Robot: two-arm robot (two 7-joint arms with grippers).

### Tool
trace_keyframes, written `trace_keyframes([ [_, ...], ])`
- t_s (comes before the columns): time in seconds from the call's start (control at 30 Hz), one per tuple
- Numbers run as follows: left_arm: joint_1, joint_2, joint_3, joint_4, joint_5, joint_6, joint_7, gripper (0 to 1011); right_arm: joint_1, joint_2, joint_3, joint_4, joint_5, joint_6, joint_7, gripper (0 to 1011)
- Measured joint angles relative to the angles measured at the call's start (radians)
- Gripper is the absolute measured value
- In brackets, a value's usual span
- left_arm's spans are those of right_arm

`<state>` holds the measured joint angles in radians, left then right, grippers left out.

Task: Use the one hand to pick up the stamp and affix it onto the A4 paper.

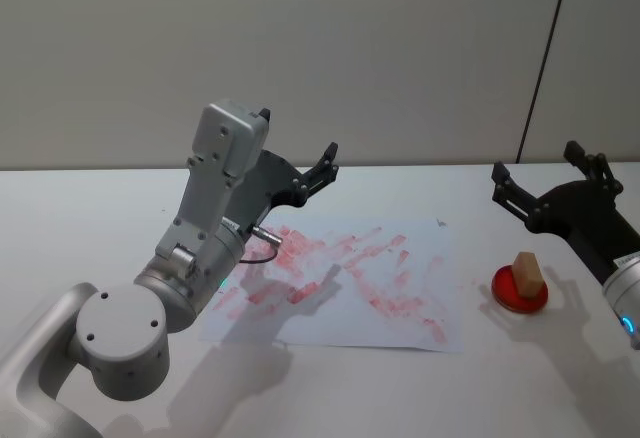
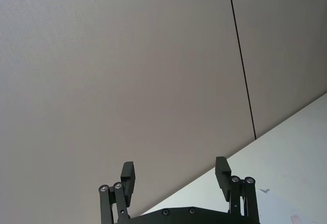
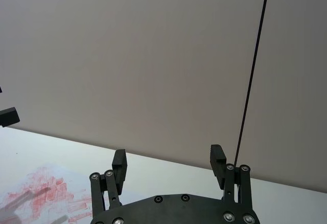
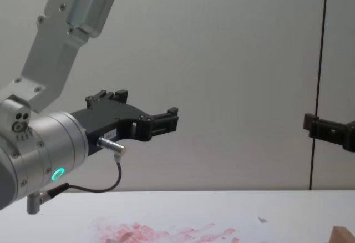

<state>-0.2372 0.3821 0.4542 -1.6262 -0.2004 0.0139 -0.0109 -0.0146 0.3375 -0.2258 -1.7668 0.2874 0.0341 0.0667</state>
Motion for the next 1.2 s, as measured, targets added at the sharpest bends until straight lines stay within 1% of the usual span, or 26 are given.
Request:
trace_keyframes([
  [1.03,0.000,0.000,0.000,0.000,0.000,0.000,0.000,1002,0.000,0.000,0.000,0.000,0.000,0.000,0.000,1001],
  [1.2,0.000,0.000,0.000,0.000,0.000,0.000,0.000,1001,-0.013,0.007,0.002,-0.008,0.000,0.005,-0.005,1001],
])
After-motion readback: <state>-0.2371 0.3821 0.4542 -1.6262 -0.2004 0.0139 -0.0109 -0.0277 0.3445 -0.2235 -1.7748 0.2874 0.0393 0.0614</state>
